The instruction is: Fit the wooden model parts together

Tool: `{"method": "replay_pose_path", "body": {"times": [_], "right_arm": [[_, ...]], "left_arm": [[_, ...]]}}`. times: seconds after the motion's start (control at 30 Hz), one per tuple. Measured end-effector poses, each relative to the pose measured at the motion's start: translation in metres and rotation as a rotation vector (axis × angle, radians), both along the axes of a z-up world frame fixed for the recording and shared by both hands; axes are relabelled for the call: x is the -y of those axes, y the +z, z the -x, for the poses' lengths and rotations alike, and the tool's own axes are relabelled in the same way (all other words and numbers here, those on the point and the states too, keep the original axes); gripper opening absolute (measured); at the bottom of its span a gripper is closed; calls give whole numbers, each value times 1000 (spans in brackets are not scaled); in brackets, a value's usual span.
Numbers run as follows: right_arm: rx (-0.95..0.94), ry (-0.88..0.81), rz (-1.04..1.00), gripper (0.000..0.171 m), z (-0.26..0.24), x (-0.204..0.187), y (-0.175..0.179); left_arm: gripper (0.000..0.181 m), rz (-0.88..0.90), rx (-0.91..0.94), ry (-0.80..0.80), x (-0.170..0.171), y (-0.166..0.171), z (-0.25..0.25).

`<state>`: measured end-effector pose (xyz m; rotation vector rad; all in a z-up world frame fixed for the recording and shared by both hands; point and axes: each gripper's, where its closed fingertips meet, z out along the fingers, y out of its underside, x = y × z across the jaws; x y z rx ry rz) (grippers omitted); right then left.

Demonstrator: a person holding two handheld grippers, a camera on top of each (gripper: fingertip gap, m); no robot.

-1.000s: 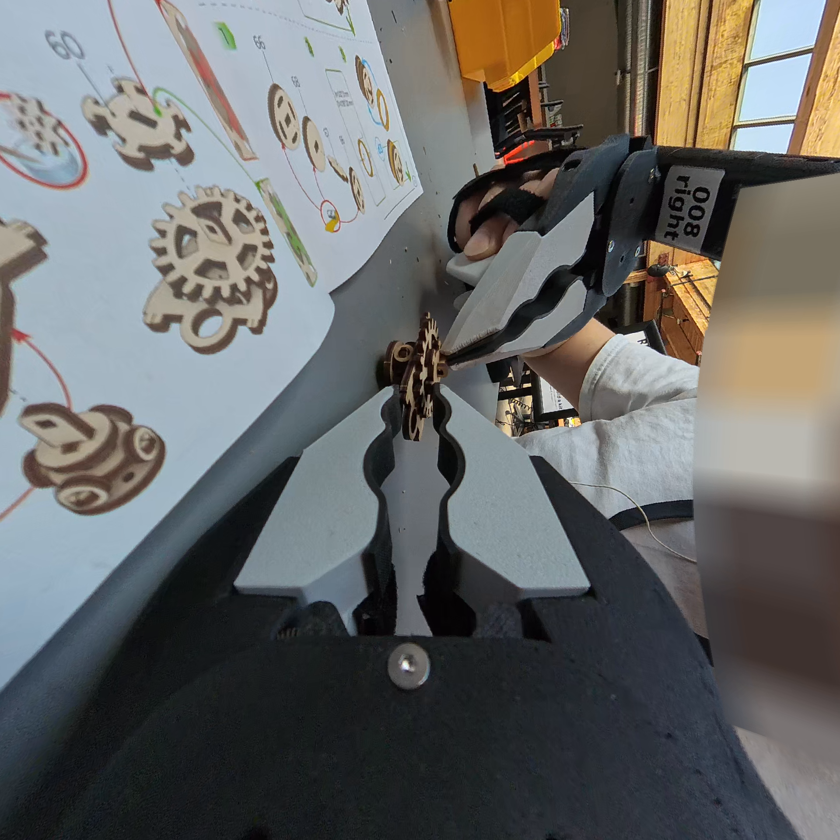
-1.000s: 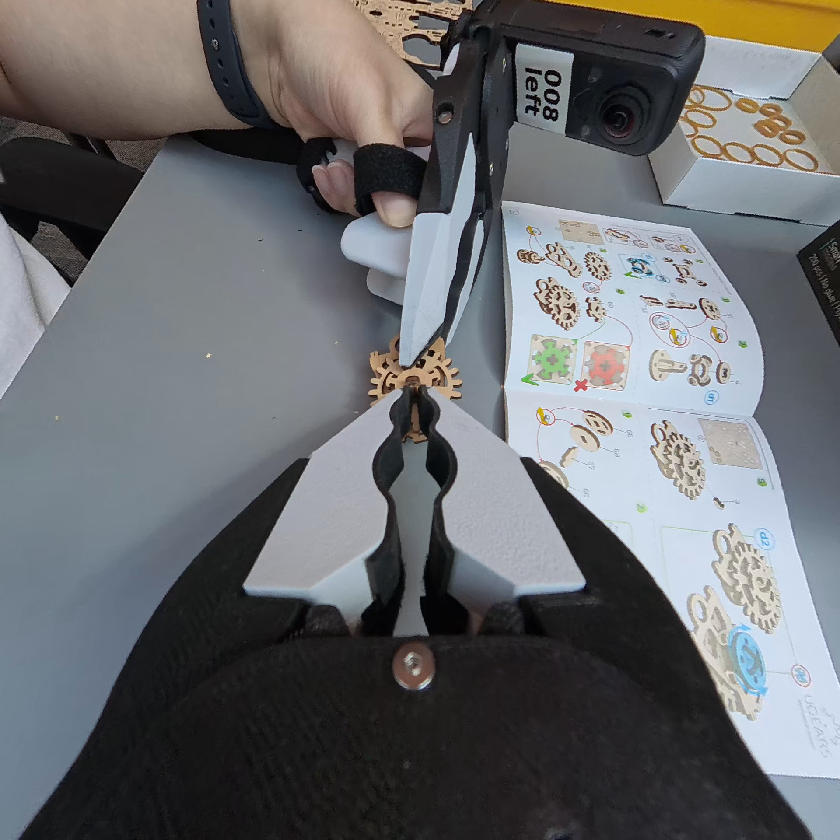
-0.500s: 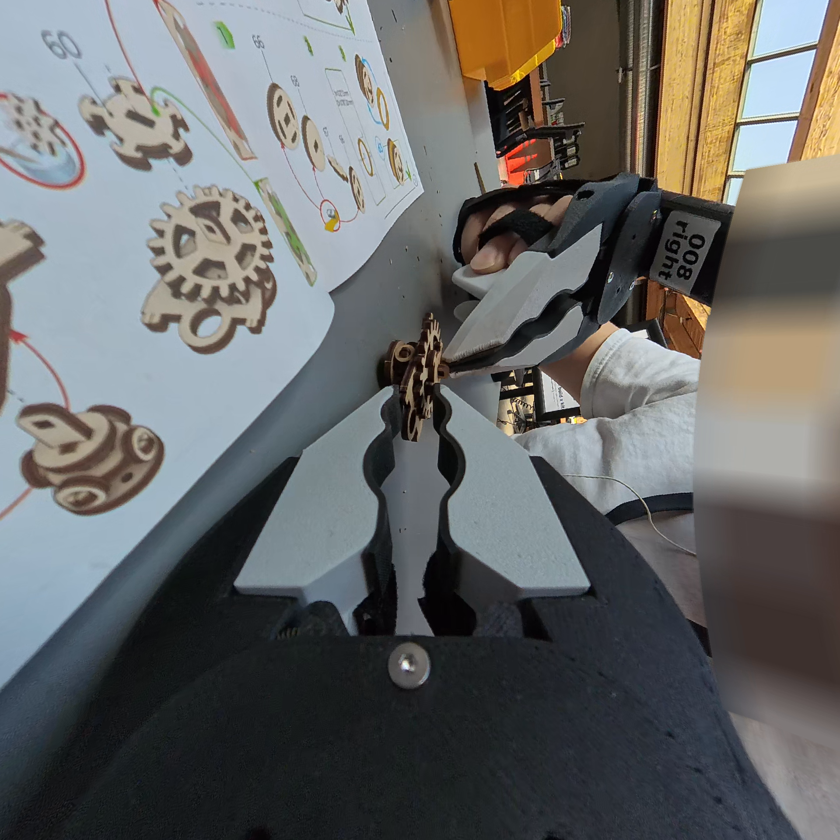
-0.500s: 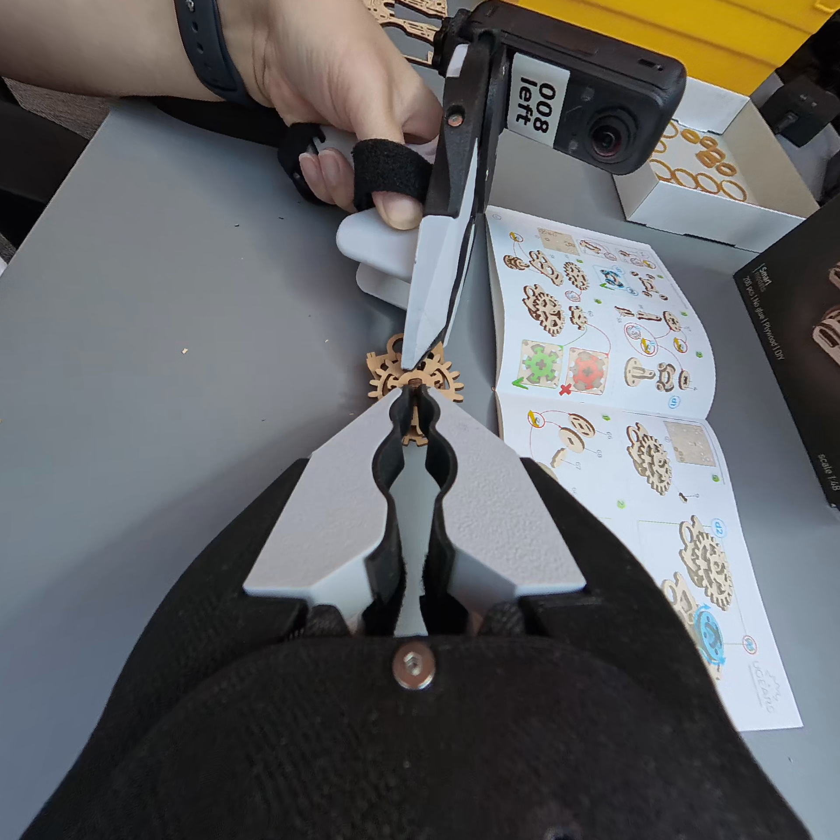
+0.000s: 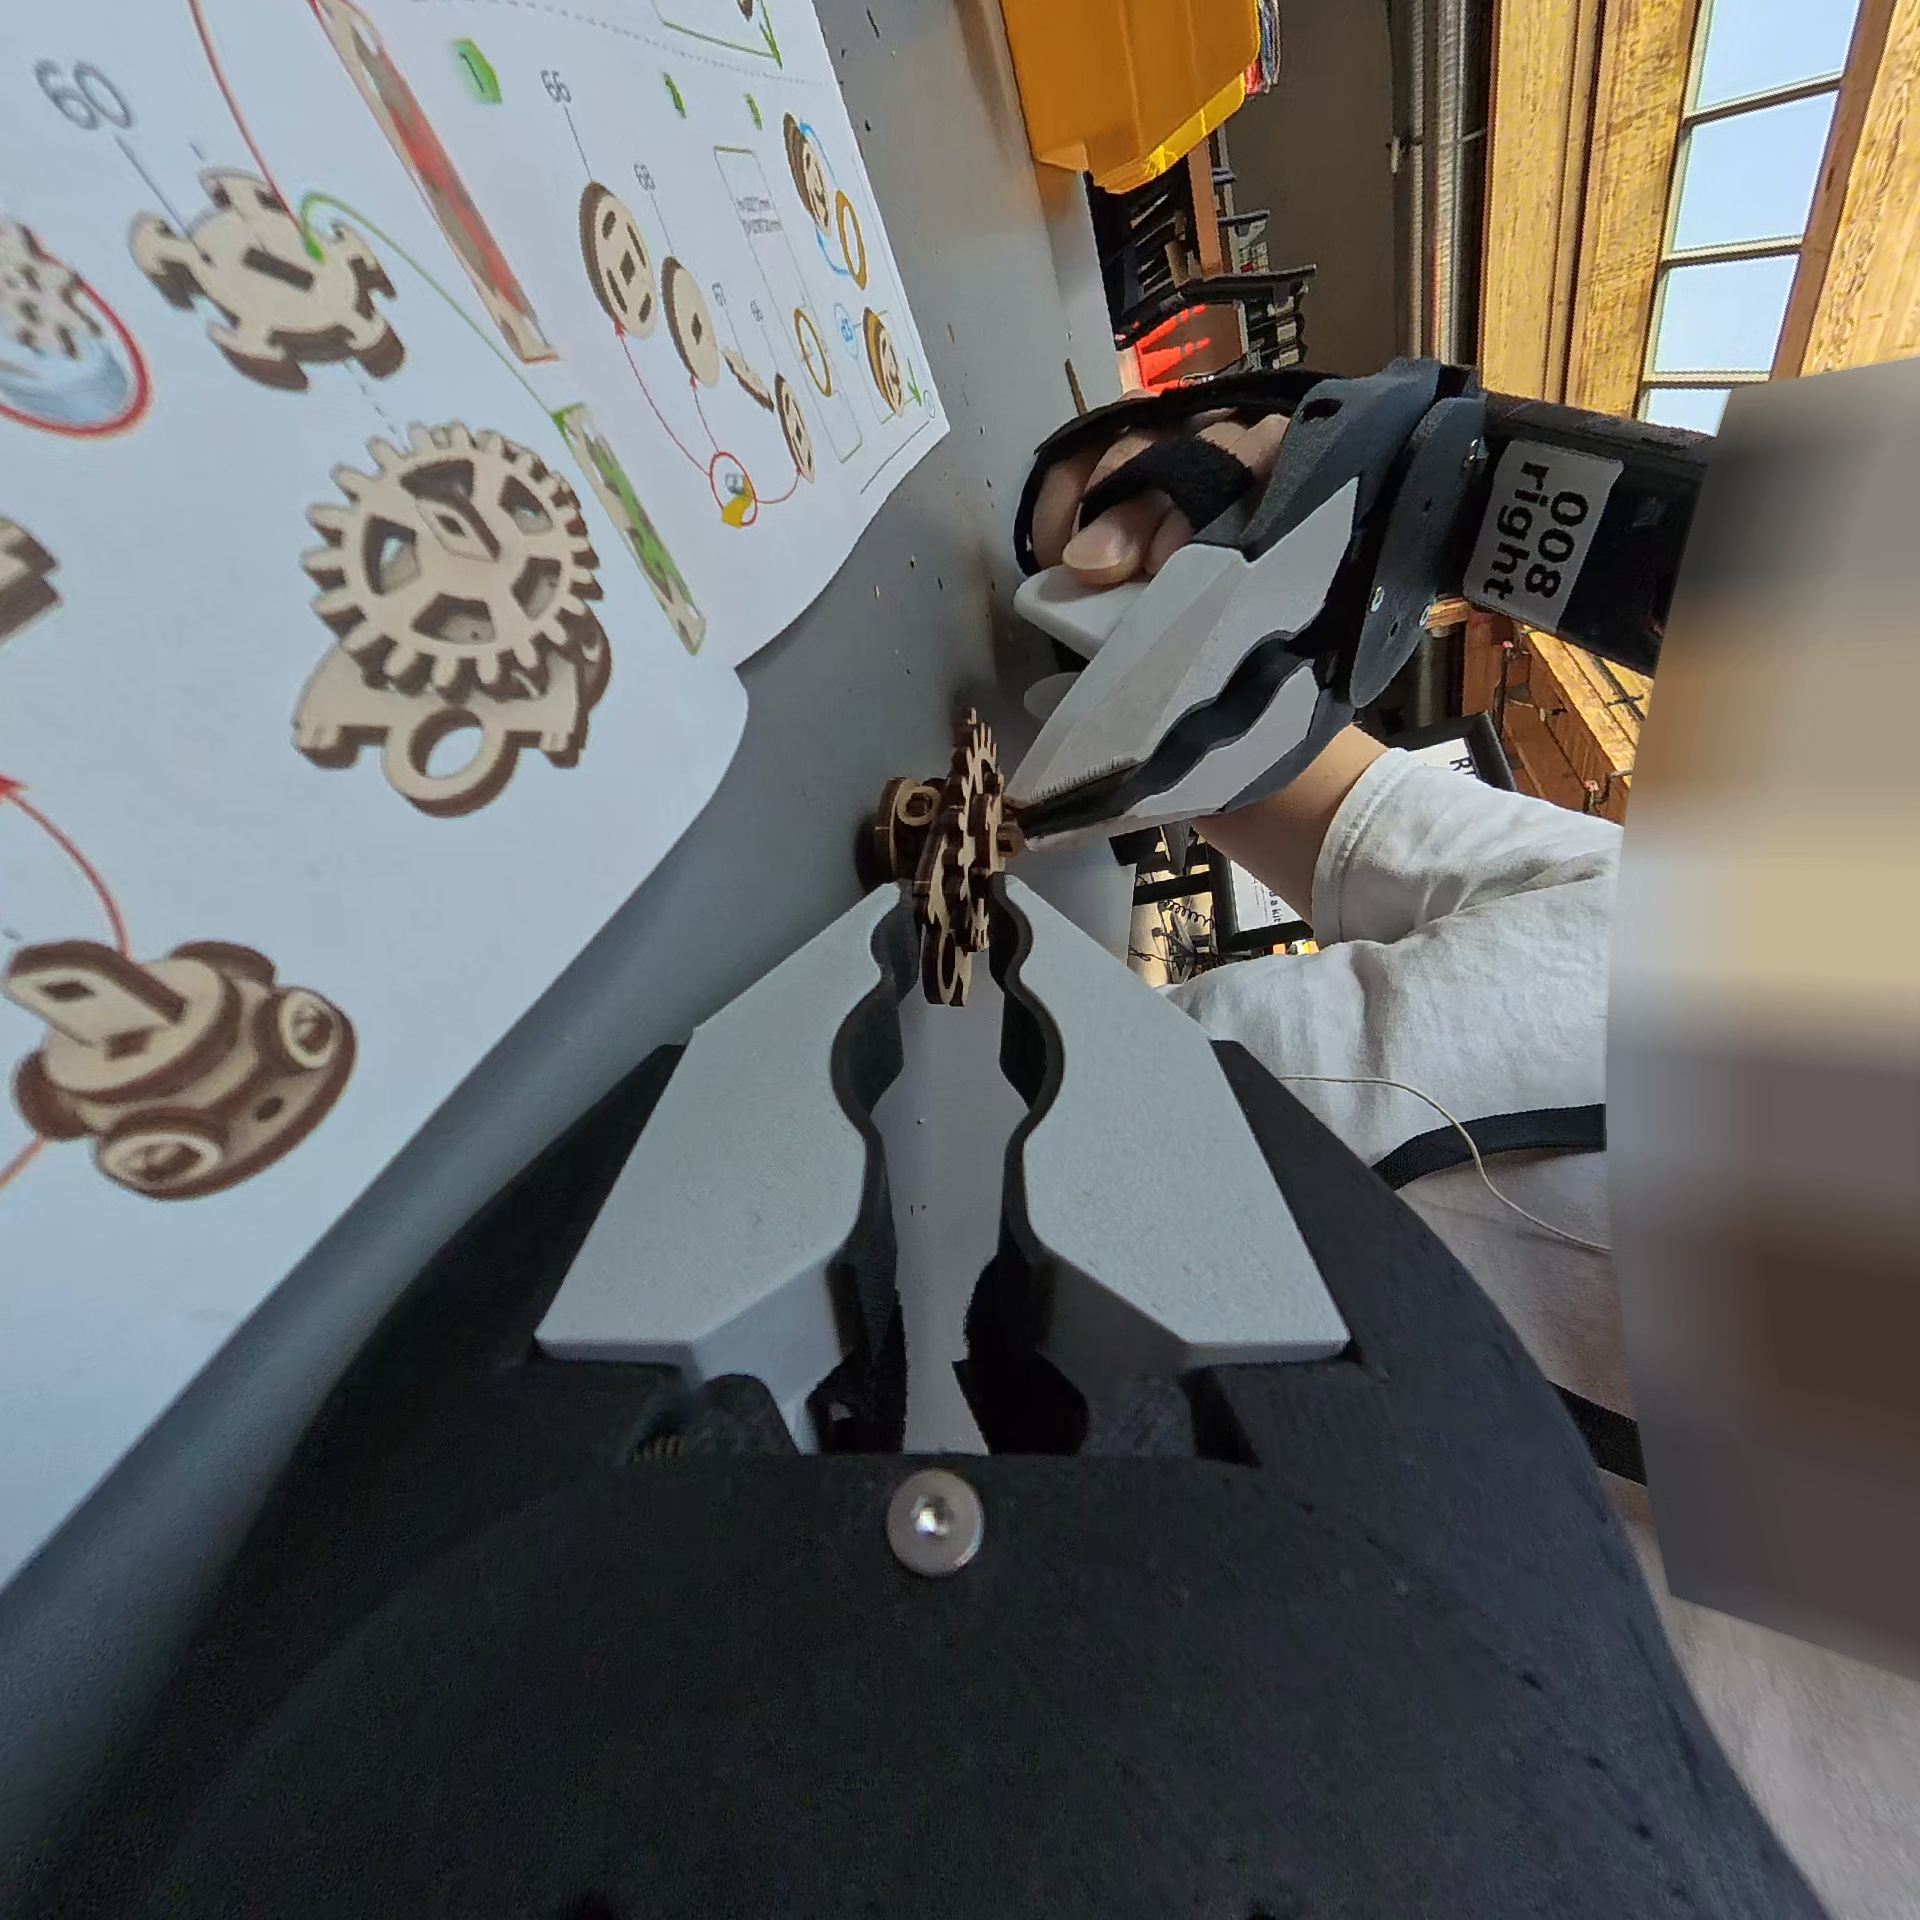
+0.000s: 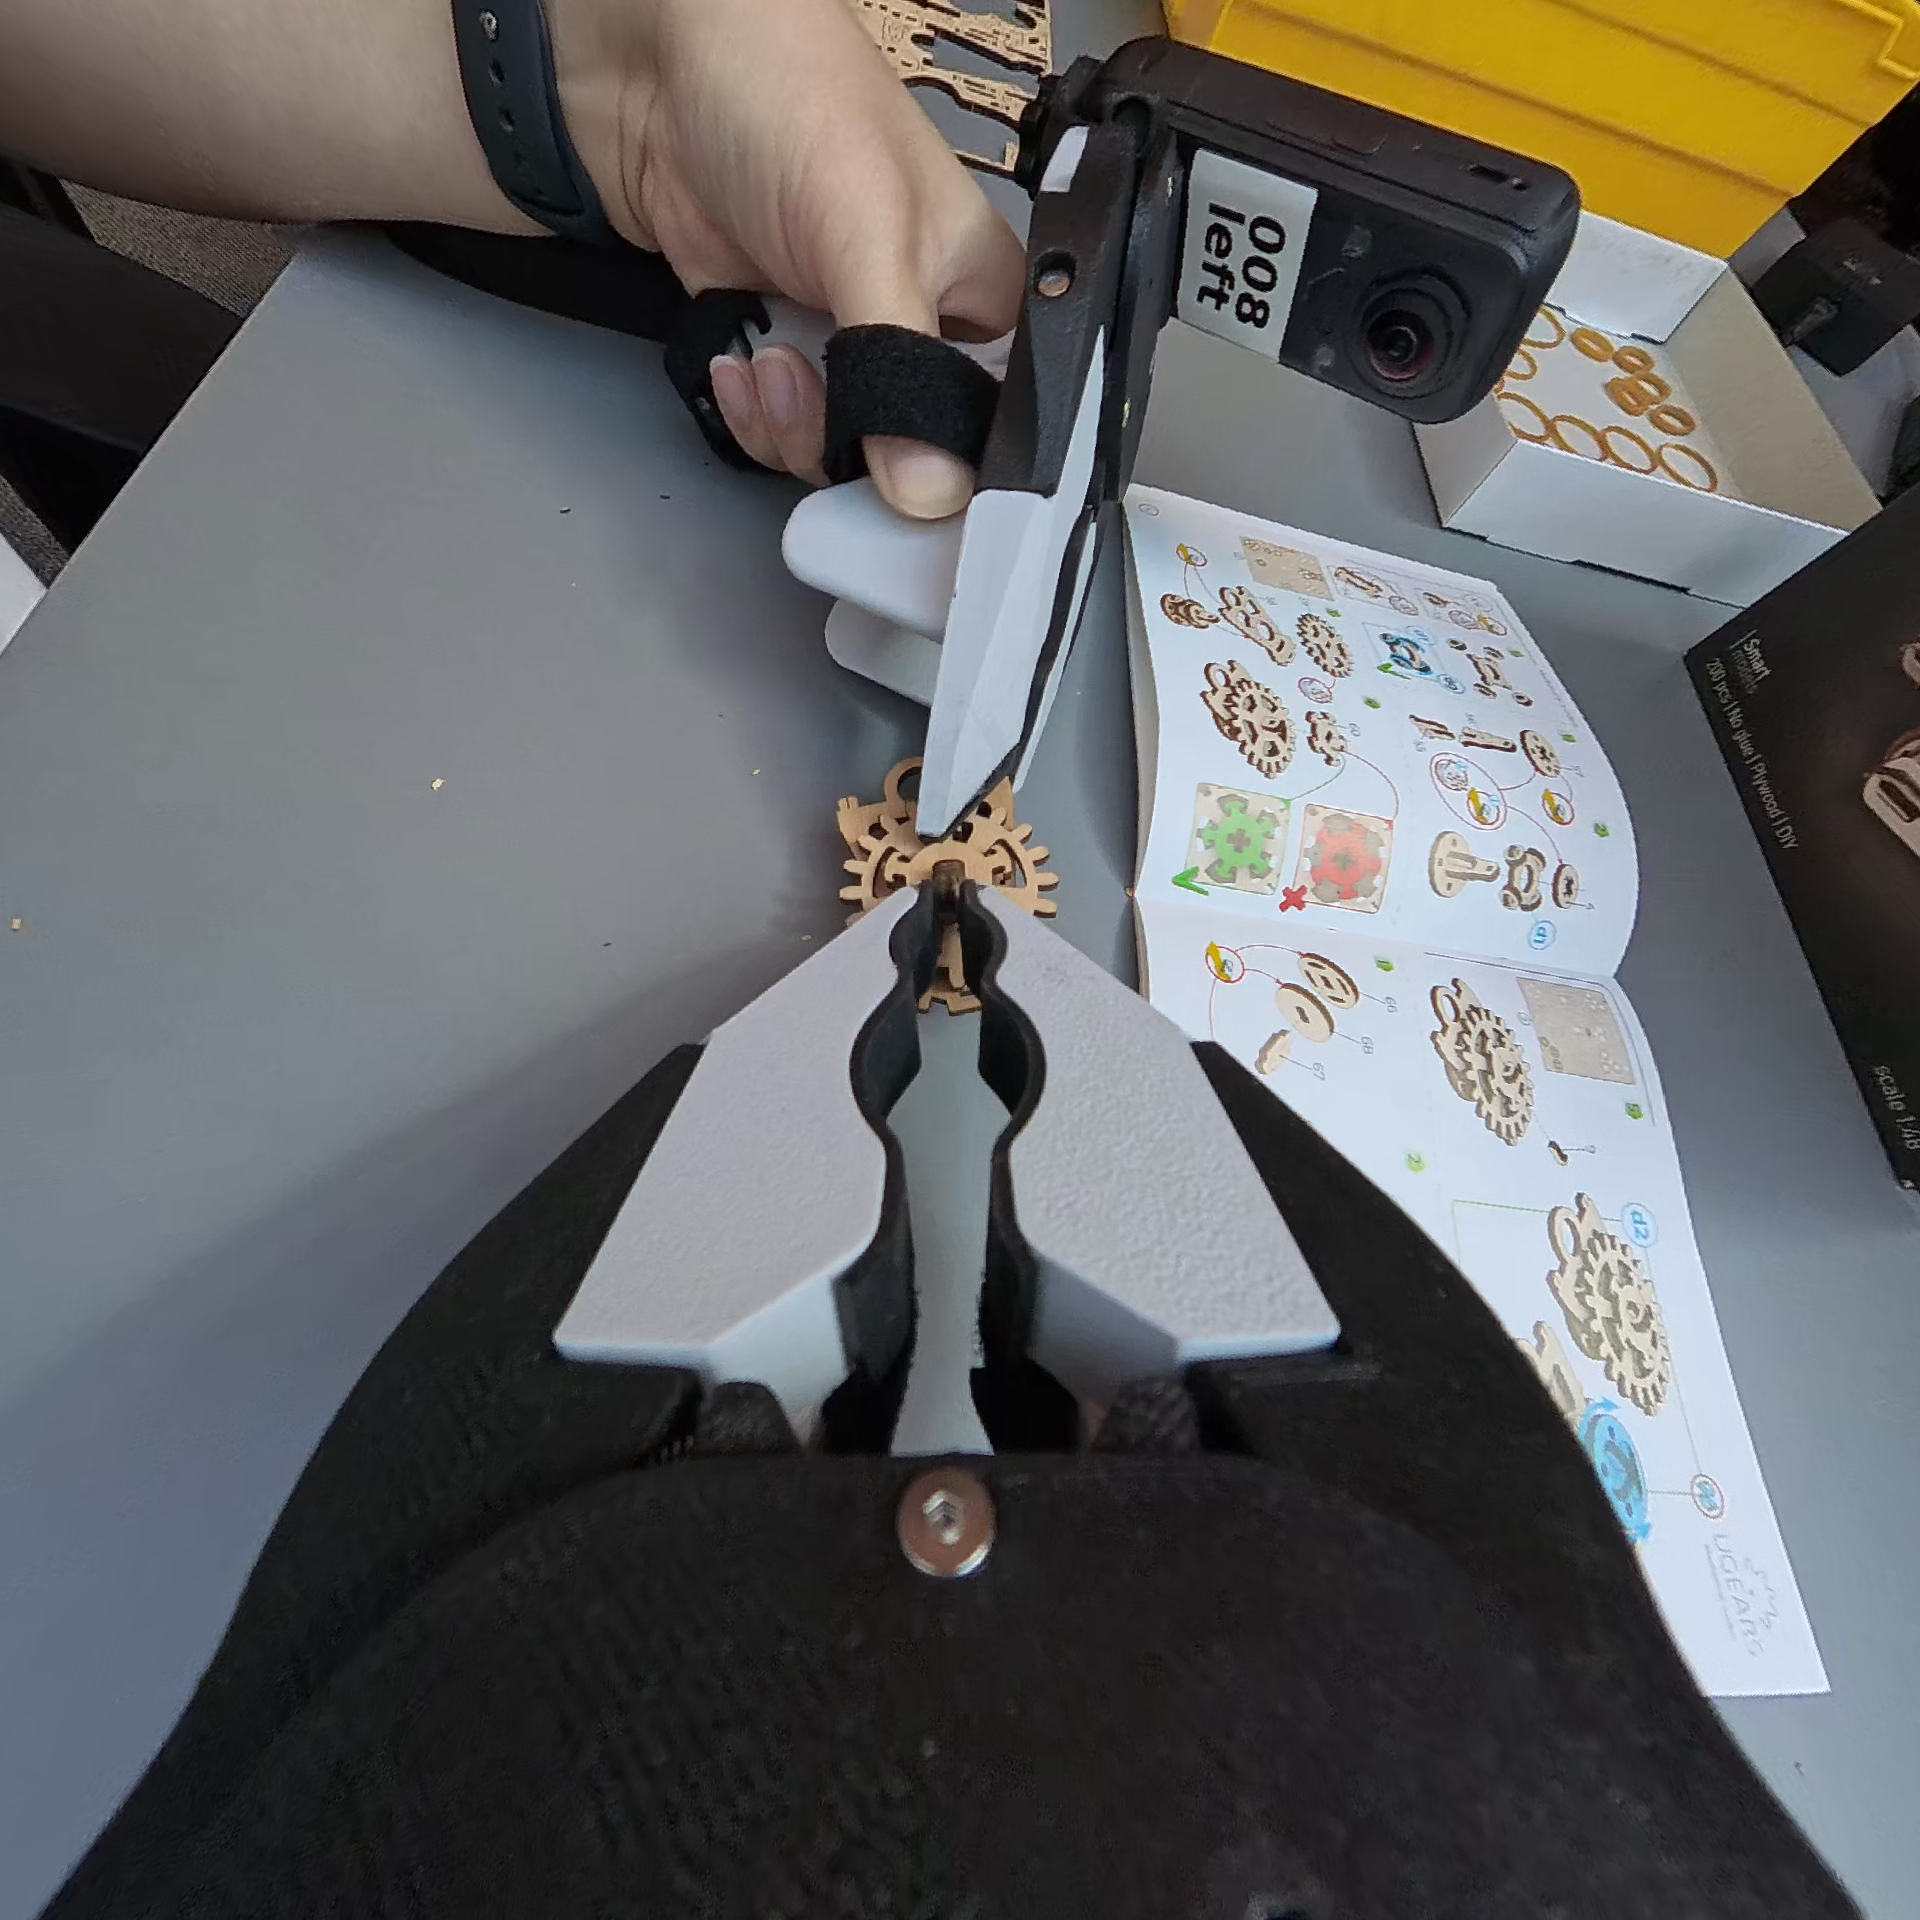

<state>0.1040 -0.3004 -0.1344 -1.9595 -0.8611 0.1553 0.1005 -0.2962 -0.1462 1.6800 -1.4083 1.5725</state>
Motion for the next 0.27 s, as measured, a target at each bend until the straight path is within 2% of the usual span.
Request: {"method": "replay_pose_path", "body": {"times": [0.27], "right_arm": [[17,26,-18,2,0,1,-1]], "left_arm": [[11,-3,-1,-6,0,0,0]]}}
